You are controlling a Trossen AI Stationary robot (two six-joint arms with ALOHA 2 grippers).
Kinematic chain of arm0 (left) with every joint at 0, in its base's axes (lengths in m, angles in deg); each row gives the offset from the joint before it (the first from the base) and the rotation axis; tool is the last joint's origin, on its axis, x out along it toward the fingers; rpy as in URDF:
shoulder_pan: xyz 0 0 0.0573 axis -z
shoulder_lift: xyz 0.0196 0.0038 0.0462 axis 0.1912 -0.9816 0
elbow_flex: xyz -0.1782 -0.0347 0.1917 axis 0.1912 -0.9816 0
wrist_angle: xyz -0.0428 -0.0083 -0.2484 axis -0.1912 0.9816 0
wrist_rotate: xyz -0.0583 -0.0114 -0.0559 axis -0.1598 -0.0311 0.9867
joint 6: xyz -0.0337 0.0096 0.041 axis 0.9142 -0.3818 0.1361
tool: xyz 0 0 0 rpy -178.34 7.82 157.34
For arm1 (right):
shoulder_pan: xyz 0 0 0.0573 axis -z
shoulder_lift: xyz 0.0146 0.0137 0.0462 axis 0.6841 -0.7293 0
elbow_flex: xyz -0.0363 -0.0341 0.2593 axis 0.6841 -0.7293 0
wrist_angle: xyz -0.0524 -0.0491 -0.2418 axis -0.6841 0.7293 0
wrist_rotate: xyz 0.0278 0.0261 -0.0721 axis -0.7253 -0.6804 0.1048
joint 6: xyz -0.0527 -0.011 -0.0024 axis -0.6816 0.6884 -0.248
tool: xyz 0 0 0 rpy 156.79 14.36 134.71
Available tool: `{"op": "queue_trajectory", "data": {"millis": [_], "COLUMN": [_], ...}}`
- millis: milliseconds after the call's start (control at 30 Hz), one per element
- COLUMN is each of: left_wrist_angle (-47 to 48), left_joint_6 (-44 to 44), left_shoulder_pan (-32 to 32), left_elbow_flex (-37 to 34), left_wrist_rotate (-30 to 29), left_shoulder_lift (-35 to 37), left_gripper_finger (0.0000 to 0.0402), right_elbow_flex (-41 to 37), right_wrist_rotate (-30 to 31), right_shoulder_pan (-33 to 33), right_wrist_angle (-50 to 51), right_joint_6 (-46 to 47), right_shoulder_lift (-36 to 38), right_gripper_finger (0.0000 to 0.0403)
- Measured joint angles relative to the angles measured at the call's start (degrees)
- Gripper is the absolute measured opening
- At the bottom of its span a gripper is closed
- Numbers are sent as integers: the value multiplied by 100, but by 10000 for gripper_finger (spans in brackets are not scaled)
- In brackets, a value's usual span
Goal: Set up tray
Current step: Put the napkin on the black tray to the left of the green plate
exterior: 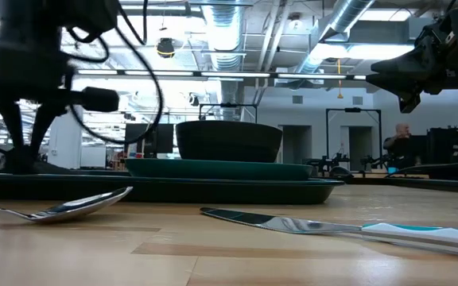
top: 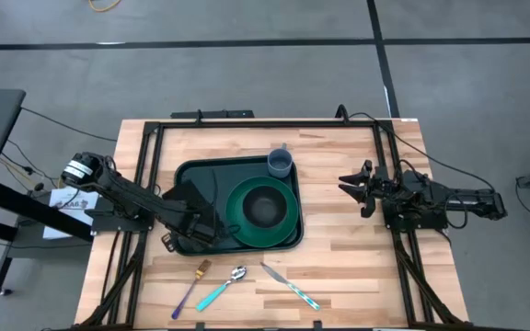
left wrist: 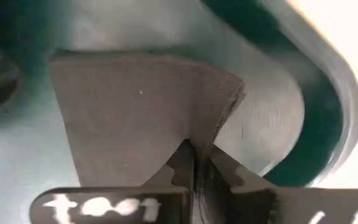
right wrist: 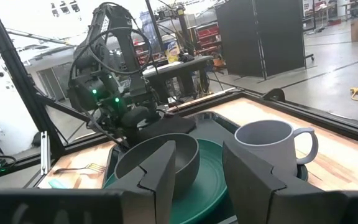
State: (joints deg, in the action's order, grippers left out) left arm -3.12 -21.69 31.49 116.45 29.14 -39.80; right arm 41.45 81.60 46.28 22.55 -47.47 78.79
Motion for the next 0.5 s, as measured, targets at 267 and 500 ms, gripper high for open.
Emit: {"op": "queue_trajectory", "data": {"millis": [267, 500], "left_wrist_angle": [-340, -548], "left_joint_6": [2200, 3810], "left_shoulder_pan": [-119, -488], "left_elbow_flex": [42, -3], "left_wrist_rotate": [516, 394], "left_shoulder_lift": [0, 0], "left_gripper_finger": [0, 0], "right_elbow_flex": [1, 0], "right_wrist_rotate": [0, -1], "right_shoulder_pan": [0, 0], "right_wrist_angle": [0, 0], "right_joint_6": [2, 2], "right_shoulder_lift": [-2, -1], "right_gripper_finger": [123, 123]}}
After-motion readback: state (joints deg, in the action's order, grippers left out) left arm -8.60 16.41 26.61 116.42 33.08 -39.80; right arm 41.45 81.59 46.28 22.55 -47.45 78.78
